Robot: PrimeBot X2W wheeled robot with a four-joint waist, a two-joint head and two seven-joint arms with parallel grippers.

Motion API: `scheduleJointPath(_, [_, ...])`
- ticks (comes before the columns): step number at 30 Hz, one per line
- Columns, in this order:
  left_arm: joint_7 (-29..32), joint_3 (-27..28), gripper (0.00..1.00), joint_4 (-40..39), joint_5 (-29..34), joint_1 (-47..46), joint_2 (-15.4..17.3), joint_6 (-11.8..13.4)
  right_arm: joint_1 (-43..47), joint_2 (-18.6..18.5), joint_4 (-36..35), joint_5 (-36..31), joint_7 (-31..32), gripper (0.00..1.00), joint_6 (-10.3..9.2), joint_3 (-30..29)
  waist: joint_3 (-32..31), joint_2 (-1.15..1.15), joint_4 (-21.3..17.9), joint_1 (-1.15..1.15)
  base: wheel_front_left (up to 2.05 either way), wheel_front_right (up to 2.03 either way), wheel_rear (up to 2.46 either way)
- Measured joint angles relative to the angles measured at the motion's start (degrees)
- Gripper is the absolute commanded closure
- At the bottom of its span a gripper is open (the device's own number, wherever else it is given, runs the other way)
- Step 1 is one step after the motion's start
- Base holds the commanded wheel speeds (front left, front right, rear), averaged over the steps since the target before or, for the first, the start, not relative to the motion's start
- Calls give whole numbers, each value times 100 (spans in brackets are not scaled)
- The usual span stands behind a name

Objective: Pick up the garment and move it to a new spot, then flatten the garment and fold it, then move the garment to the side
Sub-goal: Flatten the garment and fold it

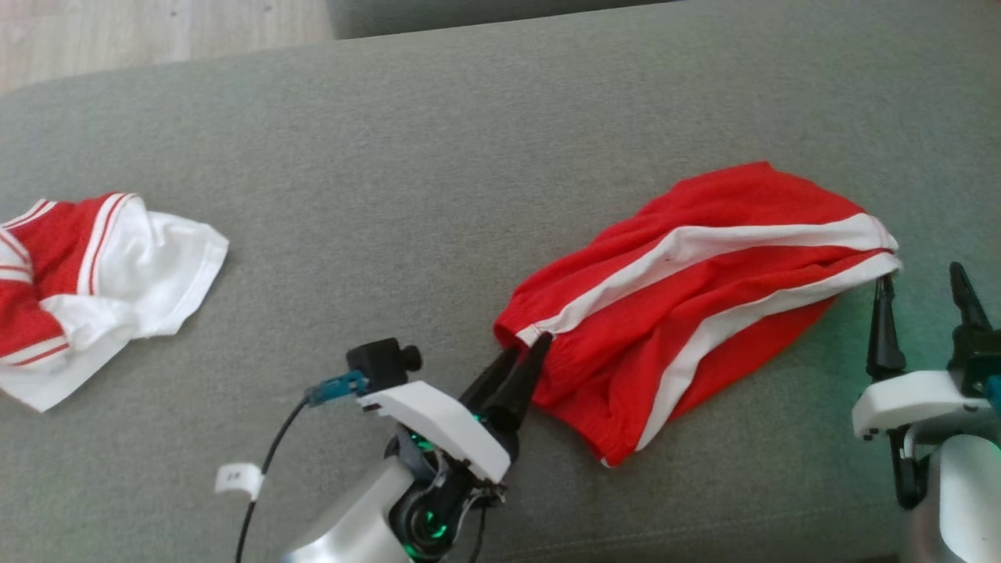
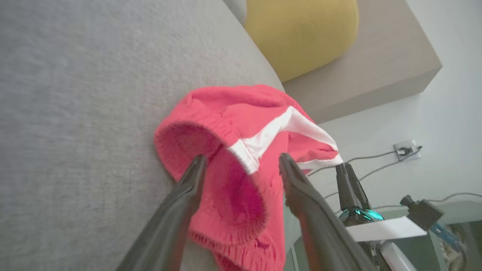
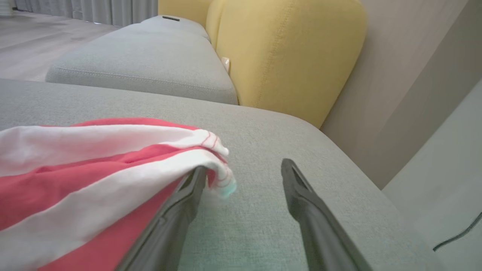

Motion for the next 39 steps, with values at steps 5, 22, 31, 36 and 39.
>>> scheduleJointPath(5, [-44, -254, 12, 294, -122, -282, -9, -1, 4, 0, -85, 58, 0, 0, 0, 26, 56, 0, -99, 0, 0, 0, 0])
scheduleJointPath(22, [-212, -913, 100, -353, 124, -450, 937, -1, 358, 2, -202, 732, 0, 0, 0, -58, -6, 0, 95, 0, 0, 0, 0])
scheduleJointPath(31, [-312, -699, 100, -753, 457, -453, 1658, 56, 354, 1, 60, 1958, 0, 0, 0, 647, 70, 0, 354, 0, 0, 0, 0])
scheduleJointPath(36, [-354, -441, 100, -784, 675, -453, 1653, 156, 343, -10, 364, 2502, 19, 0, 0, 1517, 134, 0, 465, 0, 0, 0, 0])
scheduleJointPath(39, [-354, -361, 100, -793, 797, -450, 1635, 156, 343, -79, 390, 2559, 116, 0, 0, 1835, 159, 0, 498, 0, 0, 0, 0])
